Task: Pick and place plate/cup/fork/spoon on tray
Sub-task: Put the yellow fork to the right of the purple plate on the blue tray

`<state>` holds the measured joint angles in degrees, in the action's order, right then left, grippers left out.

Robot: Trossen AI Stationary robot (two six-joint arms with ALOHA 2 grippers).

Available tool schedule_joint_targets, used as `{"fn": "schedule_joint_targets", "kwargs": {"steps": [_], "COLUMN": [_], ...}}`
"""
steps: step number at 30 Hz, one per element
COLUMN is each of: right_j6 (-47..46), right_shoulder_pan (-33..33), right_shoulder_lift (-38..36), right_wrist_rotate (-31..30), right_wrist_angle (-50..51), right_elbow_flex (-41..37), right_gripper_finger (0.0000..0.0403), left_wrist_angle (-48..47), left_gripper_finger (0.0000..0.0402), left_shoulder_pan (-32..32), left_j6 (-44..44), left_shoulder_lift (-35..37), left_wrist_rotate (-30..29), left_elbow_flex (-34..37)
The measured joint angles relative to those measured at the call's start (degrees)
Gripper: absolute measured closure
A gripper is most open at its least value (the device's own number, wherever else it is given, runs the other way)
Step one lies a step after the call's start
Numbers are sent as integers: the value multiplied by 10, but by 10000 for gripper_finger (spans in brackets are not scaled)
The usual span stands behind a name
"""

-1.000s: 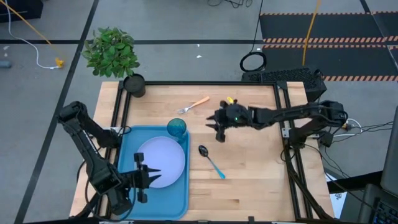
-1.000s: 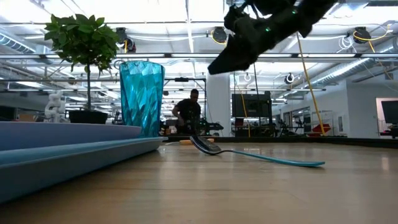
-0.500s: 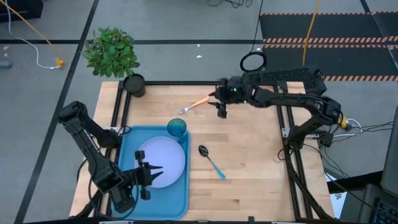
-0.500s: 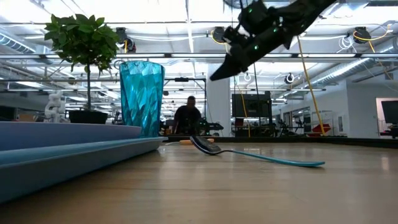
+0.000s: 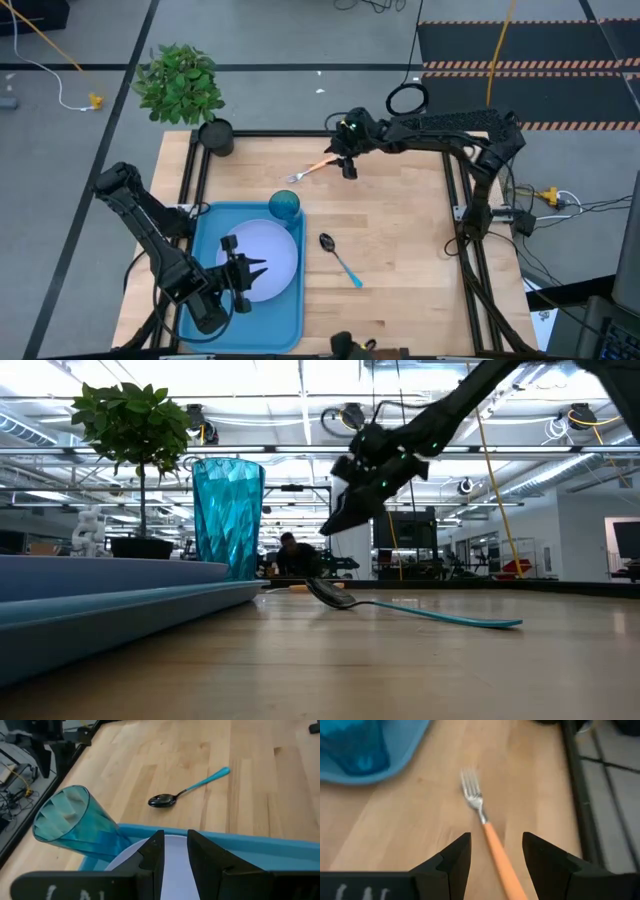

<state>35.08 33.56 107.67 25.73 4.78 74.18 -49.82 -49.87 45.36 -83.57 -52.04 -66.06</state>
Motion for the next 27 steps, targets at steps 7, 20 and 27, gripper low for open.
{"fn": "schedule_joint_targets", "kwargs": {"steps": [7,20,27], "right_j6": [77,113,110], "right_shoulder_pan": [31,38,40], "right_shoulder_lift": [79,148,151], "right_wrist_rotate": [28,21,11], "right_wrist_angle": [90,149,132], "right_elbow_flex": [76,124,124], "right_gripper_finger": [234,234,234], "left_wrist_angle": [3,4,5], "left_gripper_finger": [314,314,314], "left_shoulder_pan": [1,11,12], "left_j6": [28,28,32], "left_shoulder_lift": [-2,-2,-2], "left_wrist_rotate": [-1,-3,-4], "left_elbow_flex": [0,0,0]}}
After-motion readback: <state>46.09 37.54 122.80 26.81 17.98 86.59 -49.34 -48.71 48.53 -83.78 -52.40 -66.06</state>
